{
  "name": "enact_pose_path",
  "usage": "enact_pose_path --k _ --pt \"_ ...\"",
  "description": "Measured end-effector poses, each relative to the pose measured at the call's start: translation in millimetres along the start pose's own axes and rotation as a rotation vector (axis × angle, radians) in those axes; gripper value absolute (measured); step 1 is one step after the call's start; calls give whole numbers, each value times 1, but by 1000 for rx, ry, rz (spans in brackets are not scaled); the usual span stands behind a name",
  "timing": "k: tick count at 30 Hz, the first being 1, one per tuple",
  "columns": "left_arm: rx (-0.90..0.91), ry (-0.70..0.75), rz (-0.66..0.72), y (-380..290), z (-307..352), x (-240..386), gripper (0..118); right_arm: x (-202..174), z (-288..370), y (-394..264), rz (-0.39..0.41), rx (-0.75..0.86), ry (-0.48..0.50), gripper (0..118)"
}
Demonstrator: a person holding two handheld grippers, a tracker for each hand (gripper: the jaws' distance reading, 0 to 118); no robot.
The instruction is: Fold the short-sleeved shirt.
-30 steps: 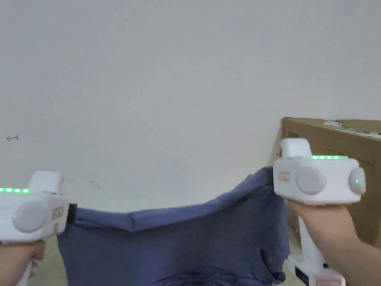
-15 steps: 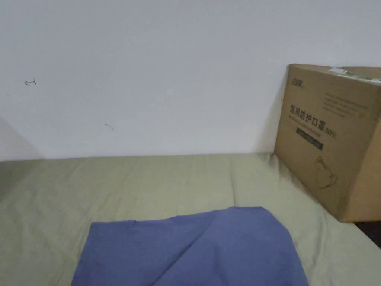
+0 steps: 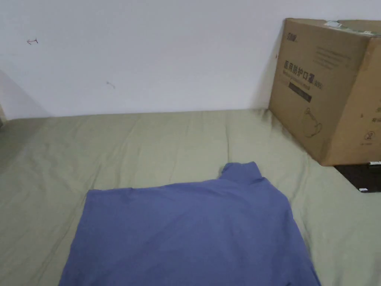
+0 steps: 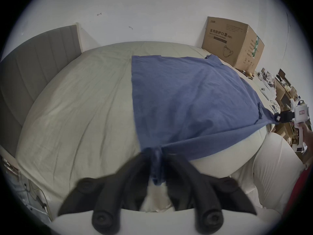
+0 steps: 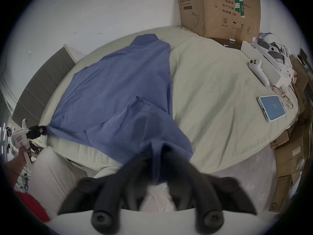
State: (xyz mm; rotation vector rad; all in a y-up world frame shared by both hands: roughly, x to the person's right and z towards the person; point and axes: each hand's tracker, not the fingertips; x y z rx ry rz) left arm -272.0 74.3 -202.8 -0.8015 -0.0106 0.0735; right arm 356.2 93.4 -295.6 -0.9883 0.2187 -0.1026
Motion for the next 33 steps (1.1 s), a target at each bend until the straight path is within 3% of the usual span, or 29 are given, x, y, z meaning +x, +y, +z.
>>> enact_pose_path --k 1,2,3,9,10,11,12,13,14,15,16,17,20,23,25,27,28,29,30,31,32,33 --pt "10 16 9 1 3 -2 75 2 -3 2 -4 7 -6 93" --pt "21 21 27 2 8 -5 103 -2 -1 6 -7 29 -11 114" --pt "37 28 44 5 14 -6 118 -7 3 10 -7 48 -14 118" --pt "295 1 24 49 84 29 116 -68 66 50 24 276 95 116" --pt "355 3 24 56 95 38 115 -81 77 53 23 366 119 112" --pt "407 33 32 61 106 47 108 -93 87 54 33 472 153 100" --pt "478 43 41 63 118 53 89 -107 99 55 40 584 182 67" --pt "546 9 52 64 126 57 89 -116 106 52 54 652 202 67" --pt "618 -4 56 66 136 64 79 -127 114 51 71 744 195 50" --pt "670 36 44 68 145 72 55 -140 118 53 82 808 132 15" --pt "687 84 26 66 149 76 0 -148 120 53 85 830 84 0" --pt "706 121 -7 70 156 80 0 -155 126 53 76 845 94 0" --pt "614 43 8 85 159 65 0 -156 131 64 84 771 225 0" --pt "229 28 43 105 129 39 0 -158 130 65 128 738 150 0" --pt "-86 -29 117 95 85 14 0 -155 122 64 142 695 158 0" --pt "-163 -59 141 77 55 -1 0 -154 113 60 130 635 166 0" --pt "-164 -33 143 66 40 -4 7 -154 110 59 125 609 173 0" --pt "-204 -13 135 58 27 -8 25 -151 106 58 122 595 172 0" --pt "-237 -9 128 51 17 -11 56 -151 102 56 123 581 169 0" --pt "-266 -5 119 46 9 -12 99 -152 100 55 125 565 164 0" --pt "-274 -9 111 38 2 -11 117 -152 98 55 125 551 163 0" --pt "-268 -4 100 33 -4 -10 118 -150 95 54 121 538 163 0"
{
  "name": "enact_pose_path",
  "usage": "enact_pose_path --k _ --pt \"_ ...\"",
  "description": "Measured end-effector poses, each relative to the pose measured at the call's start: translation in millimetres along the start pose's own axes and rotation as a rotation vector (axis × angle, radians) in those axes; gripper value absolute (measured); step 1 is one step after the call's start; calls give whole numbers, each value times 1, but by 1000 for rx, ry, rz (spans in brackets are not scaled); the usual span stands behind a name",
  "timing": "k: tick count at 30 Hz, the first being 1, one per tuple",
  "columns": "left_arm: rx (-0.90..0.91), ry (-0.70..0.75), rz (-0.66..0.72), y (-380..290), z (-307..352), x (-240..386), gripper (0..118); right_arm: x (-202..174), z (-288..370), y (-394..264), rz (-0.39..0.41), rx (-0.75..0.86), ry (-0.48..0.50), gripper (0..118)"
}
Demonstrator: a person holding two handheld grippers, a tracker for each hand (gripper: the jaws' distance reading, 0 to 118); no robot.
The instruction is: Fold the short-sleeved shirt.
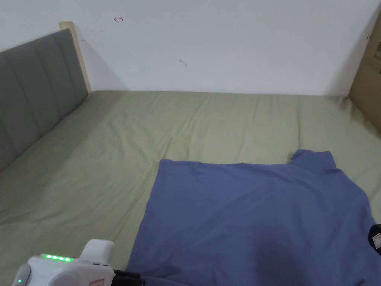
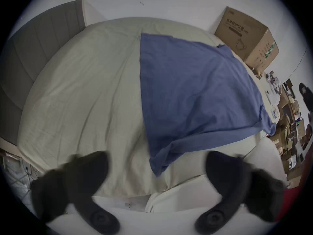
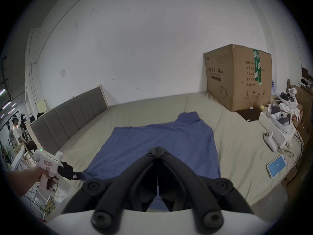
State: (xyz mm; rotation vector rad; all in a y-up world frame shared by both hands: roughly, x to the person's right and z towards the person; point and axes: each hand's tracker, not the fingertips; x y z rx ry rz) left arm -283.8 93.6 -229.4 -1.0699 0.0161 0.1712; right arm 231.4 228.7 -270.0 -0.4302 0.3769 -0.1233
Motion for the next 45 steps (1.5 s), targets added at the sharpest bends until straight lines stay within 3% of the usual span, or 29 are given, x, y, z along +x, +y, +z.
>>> enact_pose_path --k 3,4,5,6,7,11,13,16,17,18,19,20,21,22,27,29,30,31,33,35,38,43,45 --pt "30 6 -7 0 -9 5 114 -1 -6 -5 -6 -38 9 0" --pt "28 19 -5 0 -12 6 97 0 -8 -6 -6 -49 9 0" --pt "22 19 -10 1 -14 6 58 -2 -10 -7 -2 -62 4 0" --pt "13 5 -21 2 -15 7 11 -2 -12 -9 1 -69 4 0" --pt "22 -2 -47 -1 -18 9 5 -3 -14 -11 4 -79 6 0" --pt "72 22 -146 -7 -6 24 5 7 -14 -14 0 -84 -18 0" --pt "180 56 -184 -13 10 27 5 26 -12 -16 -54 -110 -16 0" --pt "307 31 -127 -21 33 29 5 66 -14 -30 -128 -210 -65 0" --pt "332 25 -114 -22 38 30 5 80 -18 -35 -148 -277 -52 6" --pt "354 17 -105 -24 43 32 5 93 -20 -43 -165 -354 -65 37" --pt "354 15 -107 -23 46 35 5 104 -24 -51 -174 -417 -101 98" --pt "352 13 -107 -23 48 37 5 103 -26 -58 -164 -483 -129 118" --pt "349 12 -106 -22 50 39 5 111 -25 -64 -169 -464 -125 116" --pt "347 9 -107 -21 51 41 5 120 -27 -68 -130 -519 -192 116" --pt "318 27 -138 -17 46 48 5 173 -63 -121 -65 -732 -266 112" --pt "309 36 -139 -18 44 47 5 165 -69 -133 -78 -757 -254 77" --pt "295 37 -127 -19 43 45 5 165 -70 -135 -81 -749 -253 70" --pt "282 38 -113 -19 40 44 5 162 -67 -132 -18 -729 -314 53" --pt "269 43 -96 -22 39 41 5 142 -51 -116 -12 -711 -215 5" --pt "262 46 -92 -22 36 41 5 125 -43 -110 27 -668 -206 3" --pt "257 48 -91 -24 36 42 5 128 -40 -99 7 -640 -166 3" --pt "307 53 -58 -15 39 44 5 140 -23 -68 -258 -385 -140 3" --pt "349 43 -27 -1 43 42 5 133 -21 -42 -313 -305 -132 3"
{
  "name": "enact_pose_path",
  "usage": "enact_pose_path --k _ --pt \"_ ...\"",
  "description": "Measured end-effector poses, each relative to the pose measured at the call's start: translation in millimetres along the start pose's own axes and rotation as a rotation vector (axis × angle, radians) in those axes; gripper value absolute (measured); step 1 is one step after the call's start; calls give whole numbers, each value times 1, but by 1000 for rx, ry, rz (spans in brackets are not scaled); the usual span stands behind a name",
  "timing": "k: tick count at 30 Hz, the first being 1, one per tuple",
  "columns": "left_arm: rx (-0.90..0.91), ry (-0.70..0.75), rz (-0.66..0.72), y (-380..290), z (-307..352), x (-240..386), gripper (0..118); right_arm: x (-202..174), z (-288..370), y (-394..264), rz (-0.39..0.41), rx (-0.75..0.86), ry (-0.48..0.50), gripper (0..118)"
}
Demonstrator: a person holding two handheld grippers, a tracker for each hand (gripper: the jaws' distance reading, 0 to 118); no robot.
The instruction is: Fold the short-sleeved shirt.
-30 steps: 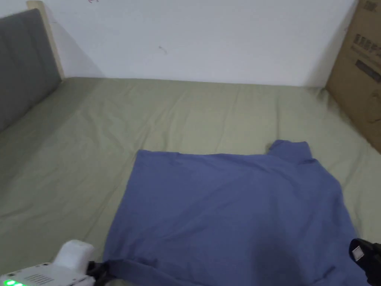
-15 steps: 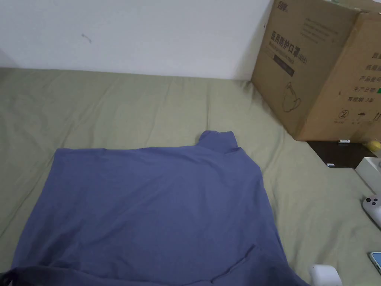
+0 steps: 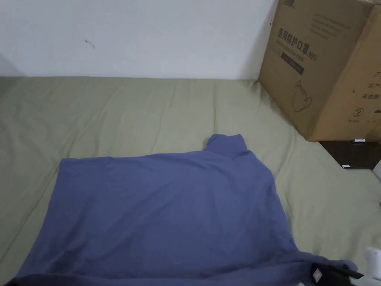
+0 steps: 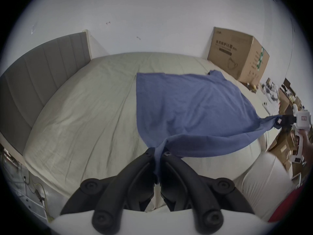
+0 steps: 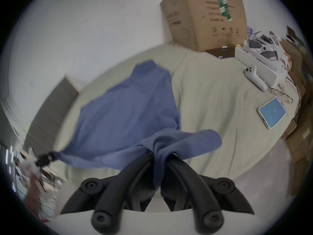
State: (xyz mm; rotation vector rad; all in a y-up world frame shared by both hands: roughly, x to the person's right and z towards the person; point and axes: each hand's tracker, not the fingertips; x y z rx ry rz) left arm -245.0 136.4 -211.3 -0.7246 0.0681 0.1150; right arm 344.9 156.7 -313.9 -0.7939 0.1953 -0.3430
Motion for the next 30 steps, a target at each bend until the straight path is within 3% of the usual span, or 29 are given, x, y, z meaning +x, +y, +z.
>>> enact_pose_path --k 6,13,15,16,18,19,21,25,28,29,30 --pt "2 21 83 70 -53 -10 5 -38 -52 70 35 10 -10 3" --pt "-168 42 98 114 -174 -36 5 -14 -203 130 43 -99 -112 3" --pt "-185 55 125 113 -191 -38 7 -10 -232 129 37 -105 -119 10" --pt "-184 59 137 111 -195 -39 25 -9 -240 129 27 -96 -126 36" --pt "-150 83 136 106 -197 -38 92 -9 -247 128 24 -32 -172 102" --pt "-131 89 128 105 -195 -38 118 -18 -234 123 34 -16 -177 118" --pt "-10 39 123 106 -178 -38 111 -23 -217 117 50 102 -139 118" --pt "65 61 85 108 -129 -34 112 -46 -164 98 135 160 -81 117" --pt "135 84 65 91 -77 -14 111 -67 -101 72 168 226 48 114" --pt "181 45 67 84 -55 -9 102 -73 -77 61 181 293 82 102" --pt "223 29 70 74 -41 -1 80 -80 -60 53 206 328 92 75"
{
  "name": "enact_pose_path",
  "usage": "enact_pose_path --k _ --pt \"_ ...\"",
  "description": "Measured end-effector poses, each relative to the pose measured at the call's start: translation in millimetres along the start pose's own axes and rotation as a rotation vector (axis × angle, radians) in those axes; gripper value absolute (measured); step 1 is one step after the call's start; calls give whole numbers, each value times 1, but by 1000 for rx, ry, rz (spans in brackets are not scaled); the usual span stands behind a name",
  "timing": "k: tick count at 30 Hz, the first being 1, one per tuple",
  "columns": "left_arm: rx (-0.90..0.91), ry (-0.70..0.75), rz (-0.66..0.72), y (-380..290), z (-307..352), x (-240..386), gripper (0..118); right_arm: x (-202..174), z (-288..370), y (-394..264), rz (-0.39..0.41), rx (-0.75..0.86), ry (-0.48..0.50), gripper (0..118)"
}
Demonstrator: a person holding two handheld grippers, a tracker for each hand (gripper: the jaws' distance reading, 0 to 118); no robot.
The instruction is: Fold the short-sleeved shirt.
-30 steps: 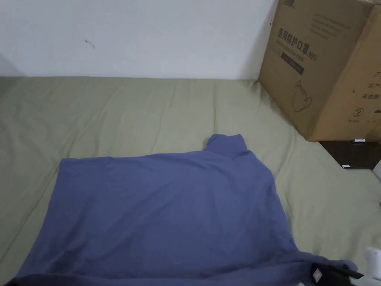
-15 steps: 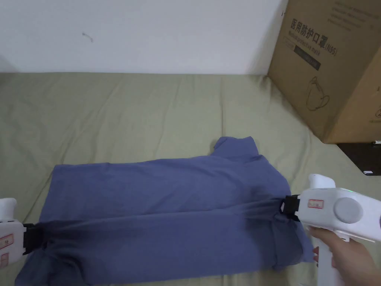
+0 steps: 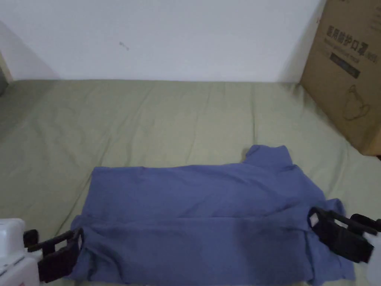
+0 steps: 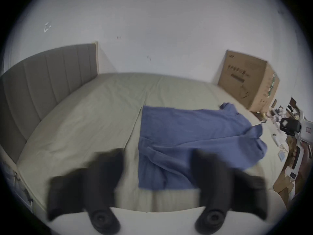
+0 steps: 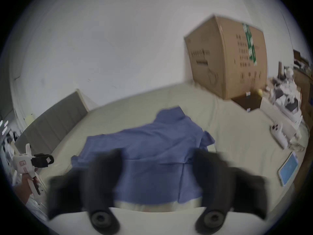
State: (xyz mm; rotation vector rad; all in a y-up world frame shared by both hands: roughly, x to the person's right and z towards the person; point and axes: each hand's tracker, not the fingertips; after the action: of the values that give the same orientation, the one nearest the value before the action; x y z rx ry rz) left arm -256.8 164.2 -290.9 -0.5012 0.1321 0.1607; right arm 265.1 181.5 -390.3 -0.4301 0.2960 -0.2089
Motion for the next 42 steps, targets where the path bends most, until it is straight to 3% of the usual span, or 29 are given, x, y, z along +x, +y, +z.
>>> enact_pose_path --k 1,2,6,9,10,11,12,13,14,15,16,18,21,22,23,24,26,28,29,31,33,34,35,37,42 --pt "26 8 -9 -4 18 6 30 -13 18 -2 40 24 -34 16" --pt "19 38 -24 -4 30 12 0 -21 29 -3 59 14 -57 1" --pt "-81 19 -22 7 31 11 0 -27 47 -9 -50 -35 35 1" --pt "-248 -24 58 9 -11 -8 0 -30 41 -13 -11 -73 10 1" --pt "-304 -45 70 7 -24 -14 5 -30 41 -14 -3 -84 8 1" --pt "-335 -38 95 3 -39 -21 26 -29 40 -15 -7 -101 15 1" --pt "-362 -21 100 -4 -58 -28 64 -28 40 -16 -22 -118 27 1" --pt "-386 -19 103 -9 -74 -32 115 -29 39 -16 -35 -125 34 1" --pt "-432 25 96 -14 -85 -35 116 -28 39 -17 -41 -131 42 1" --pt "-439 112 79 -25 -91 -42 112 -28 38 -18 -42 -139 45 1" --pt "-434 59 73 -45 -122 -55 112 -28 37 -19 -40 -144 43 1" --pt "-520 134 53 -64 -147 -65 112 -28 33 -20 -33 -161 36 1" --pt "-578 77 6 -53 -142 -37 103 -22 25 -23 -31 -189 26 1" --pt "-561 100 -61 -51 -139 -32 82 -21 23 -24 -30 -198 21 1" --pt "-509 76 -102 -46 -131 -27 48 -19 21 -25 -27 -204 10 1" --pt "-475 36 -129 -41 -124 -21 2 -17 19 -26 -25 -208 1 1" --pt "-410 -110 -154 -41 -109 -1 4 -6 15 -26 -29 -212 -17 1" --pt "-516 -206 -142 -45 -114 10 4 4 11 -22 -42 -211 -30 1" --pt "-579 -192 -148 -47 -118 14 3 13 10 -19 -63 -202 -35 1" --pt "-470 -96 -194 -40 -114 14 3 33 6 -9 -130 -178 -25 1" --pt "-427 -43 -128 -33 -116 -3 3 58 -6 3 -200 -218 -61 1" --pt "-411 -10 -102 -30 -113 -9 3 70 -17 7 -233 -280 -53 5" --pt "-418 5 -46 -28 -109 -15 3 85 -31 8 -262 -350 -62 27" --pt "-410 33 -27 -22 -98 -7 3 104 -56 6 -254 -425 -129 118" --pt "-431 74 -93 -18 -94 1 3 128 -116 -5 -197 -637 -214 115"
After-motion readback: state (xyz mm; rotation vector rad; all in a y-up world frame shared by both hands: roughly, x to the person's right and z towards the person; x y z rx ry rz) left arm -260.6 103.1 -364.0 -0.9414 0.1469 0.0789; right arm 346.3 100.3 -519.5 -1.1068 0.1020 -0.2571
